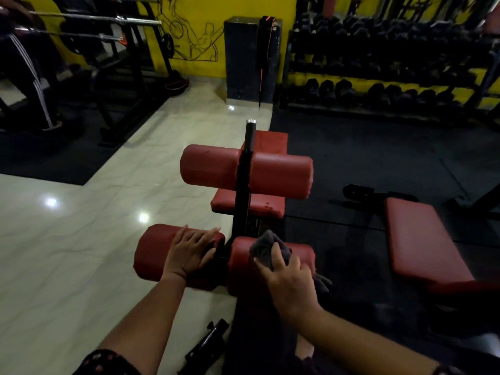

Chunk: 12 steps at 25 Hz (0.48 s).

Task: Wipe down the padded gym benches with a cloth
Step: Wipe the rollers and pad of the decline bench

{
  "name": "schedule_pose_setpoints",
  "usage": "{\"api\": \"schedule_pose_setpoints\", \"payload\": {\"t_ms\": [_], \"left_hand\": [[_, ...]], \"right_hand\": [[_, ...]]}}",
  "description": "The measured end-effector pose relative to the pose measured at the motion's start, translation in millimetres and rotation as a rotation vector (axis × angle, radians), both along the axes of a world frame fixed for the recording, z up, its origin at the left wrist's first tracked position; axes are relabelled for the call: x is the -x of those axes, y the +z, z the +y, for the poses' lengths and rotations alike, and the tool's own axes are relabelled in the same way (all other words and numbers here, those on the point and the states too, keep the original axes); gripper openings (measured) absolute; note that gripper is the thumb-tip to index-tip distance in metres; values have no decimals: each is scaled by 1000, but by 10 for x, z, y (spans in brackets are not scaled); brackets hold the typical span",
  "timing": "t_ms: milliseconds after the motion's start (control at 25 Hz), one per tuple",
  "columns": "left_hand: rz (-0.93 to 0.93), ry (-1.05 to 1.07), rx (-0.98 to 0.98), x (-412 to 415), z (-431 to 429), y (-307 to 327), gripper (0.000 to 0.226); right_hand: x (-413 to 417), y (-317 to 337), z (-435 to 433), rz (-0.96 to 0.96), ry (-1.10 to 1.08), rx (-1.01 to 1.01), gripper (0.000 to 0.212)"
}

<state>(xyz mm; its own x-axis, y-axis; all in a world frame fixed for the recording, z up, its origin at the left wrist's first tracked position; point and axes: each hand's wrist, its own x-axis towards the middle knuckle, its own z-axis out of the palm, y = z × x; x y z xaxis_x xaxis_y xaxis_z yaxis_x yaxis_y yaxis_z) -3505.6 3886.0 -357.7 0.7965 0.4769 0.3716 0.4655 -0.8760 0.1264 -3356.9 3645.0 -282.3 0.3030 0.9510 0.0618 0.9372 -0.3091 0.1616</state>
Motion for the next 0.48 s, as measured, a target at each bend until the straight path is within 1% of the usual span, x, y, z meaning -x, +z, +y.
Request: {"api": "schedule_pose_setpoints", "payload": {"t_ms": [80,160,240,280,360,440,480], "left_hand": [[3,-13,5,-144,-30,93,55],[27,-156,-17,-315,-112,126,55],[51,-306,-28,-416,-201,91,53],[49,-335,-37,-425,-213,64,52],[41,-339,-41,-418,-178,36,48],[48,-354,-64,-415,-165,41,49],[48,-357,-59,-405,-181,48,49]], "right_hand": [[-9,-174,-250,-50,78,13,57],[11,-349,-504,-108,197,81,57],[7,-513,-718,-125,256,110,48],[-24,-529,-771,-72,241,74,47],[-120,-451,-743,46,179,-79,53],[-197,-200,-538,111,24,-203,56],[-267,-64,-378,120,-86,-230,54]]}}
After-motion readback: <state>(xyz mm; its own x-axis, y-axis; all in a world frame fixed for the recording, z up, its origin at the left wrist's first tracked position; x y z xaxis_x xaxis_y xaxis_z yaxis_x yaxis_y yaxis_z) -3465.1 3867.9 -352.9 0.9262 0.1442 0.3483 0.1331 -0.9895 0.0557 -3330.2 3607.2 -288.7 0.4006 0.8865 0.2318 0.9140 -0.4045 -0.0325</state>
